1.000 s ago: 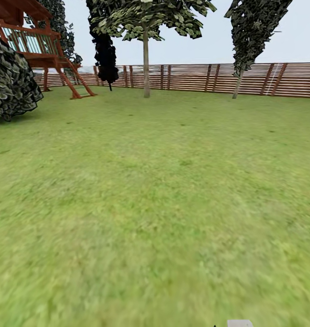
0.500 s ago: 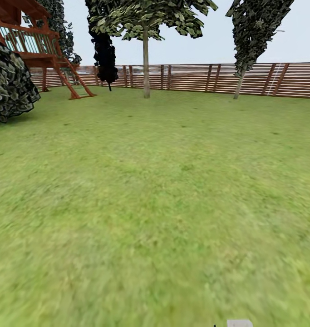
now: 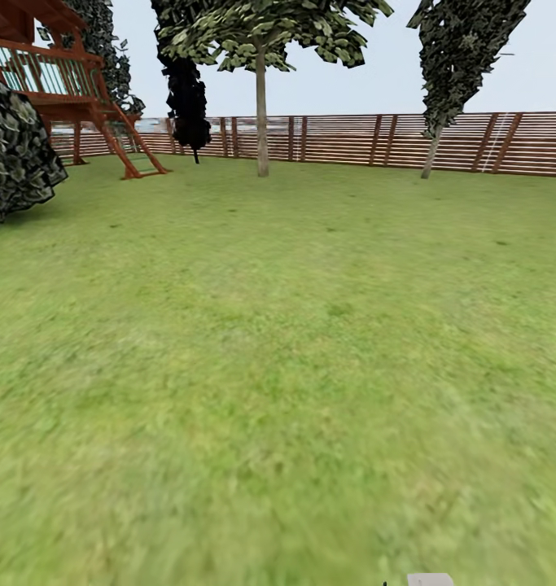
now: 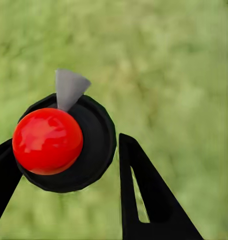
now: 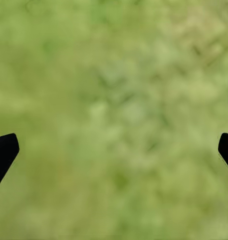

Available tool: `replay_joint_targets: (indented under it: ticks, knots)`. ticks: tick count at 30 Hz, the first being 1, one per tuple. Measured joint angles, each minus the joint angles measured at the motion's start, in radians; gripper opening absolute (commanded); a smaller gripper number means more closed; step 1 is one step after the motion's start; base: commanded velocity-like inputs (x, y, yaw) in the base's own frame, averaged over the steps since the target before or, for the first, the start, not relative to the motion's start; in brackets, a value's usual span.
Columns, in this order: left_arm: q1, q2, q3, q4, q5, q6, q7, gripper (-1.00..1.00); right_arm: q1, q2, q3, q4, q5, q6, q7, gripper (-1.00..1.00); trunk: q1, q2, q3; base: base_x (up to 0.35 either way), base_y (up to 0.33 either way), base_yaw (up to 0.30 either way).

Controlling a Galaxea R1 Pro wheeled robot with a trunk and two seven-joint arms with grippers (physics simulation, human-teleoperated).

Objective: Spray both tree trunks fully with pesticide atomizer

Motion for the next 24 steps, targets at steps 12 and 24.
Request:
replay_joint_targets:
  ticks: [12,24]
  knots:
    - [0.000,0.000,0.000,0.000,0.000,0.000,0.000,-1.00,0.000,0.000,0.000,0.000,0.000,0.000,0.000,1.00,0.000,0.000,0.000,0.338,0.000,0.000]
    - [0.000,0.000,0.000,0.000,0.000,0.000,0.000,-1.00,0.000,0.000,0.000,0.000,0.000,0.000,0.000,1.00,0.000,0.000,0.000,0.338,0.000,0.000]
